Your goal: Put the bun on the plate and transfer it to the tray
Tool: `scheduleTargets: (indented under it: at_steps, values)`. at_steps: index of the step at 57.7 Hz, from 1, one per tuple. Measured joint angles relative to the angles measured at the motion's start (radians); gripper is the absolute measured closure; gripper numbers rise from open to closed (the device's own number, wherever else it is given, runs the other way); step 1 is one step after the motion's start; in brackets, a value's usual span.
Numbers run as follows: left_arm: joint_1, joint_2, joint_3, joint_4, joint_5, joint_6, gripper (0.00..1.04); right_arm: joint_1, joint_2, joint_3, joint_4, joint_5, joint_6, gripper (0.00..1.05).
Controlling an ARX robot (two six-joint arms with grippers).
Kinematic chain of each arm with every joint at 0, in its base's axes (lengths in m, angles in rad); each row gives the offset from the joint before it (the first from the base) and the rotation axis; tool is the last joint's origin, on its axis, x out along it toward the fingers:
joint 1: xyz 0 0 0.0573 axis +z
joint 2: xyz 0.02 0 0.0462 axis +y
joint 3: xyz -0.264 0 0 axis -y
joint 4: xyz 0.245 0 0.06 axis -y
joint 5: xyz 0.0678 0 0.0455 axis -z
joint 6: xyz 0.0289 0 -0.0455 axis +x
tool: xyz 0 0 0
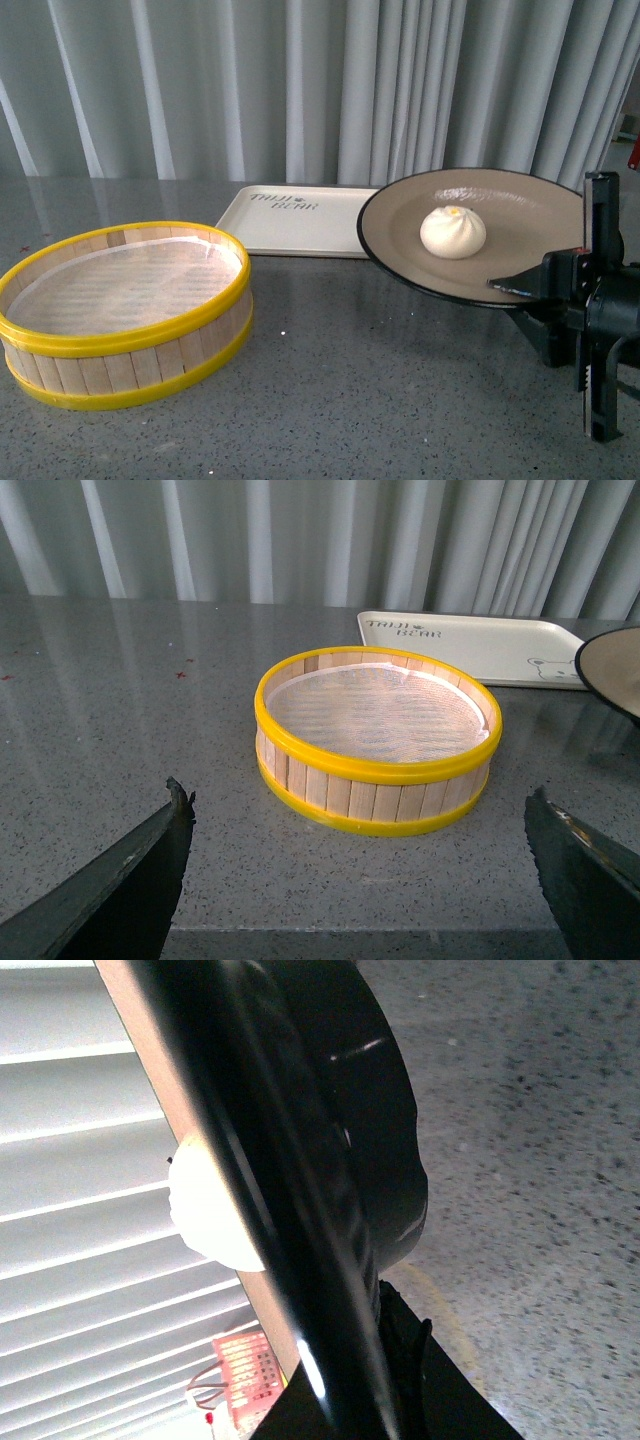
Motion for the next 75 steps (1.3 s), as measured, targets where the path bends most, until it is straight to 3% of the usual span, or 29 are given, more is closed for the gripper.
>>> scheduleTargets:
  at_steps: [18, 36, 75]
  values:
    - [0.0, 0.0, 0.0, 0.0, 0.0, 0.0, 0.07, -0.035, 0.023, 0.198, -0.092, -0.091, 0.031, 1.02]
    - [0.0, 0.0, 0.0, 0.0, 0.0, 0.0, 0.07, -0.024, 0.14, 0.422, -0.299, -0.109, 0.04, 1.02]
    - [0.0, 0.0, 0.0, 0.0, 0.0, 0.0, 0.07, -0.05, 0.311, 0.687, -0.439, -0.13, 0.099, 1.02]
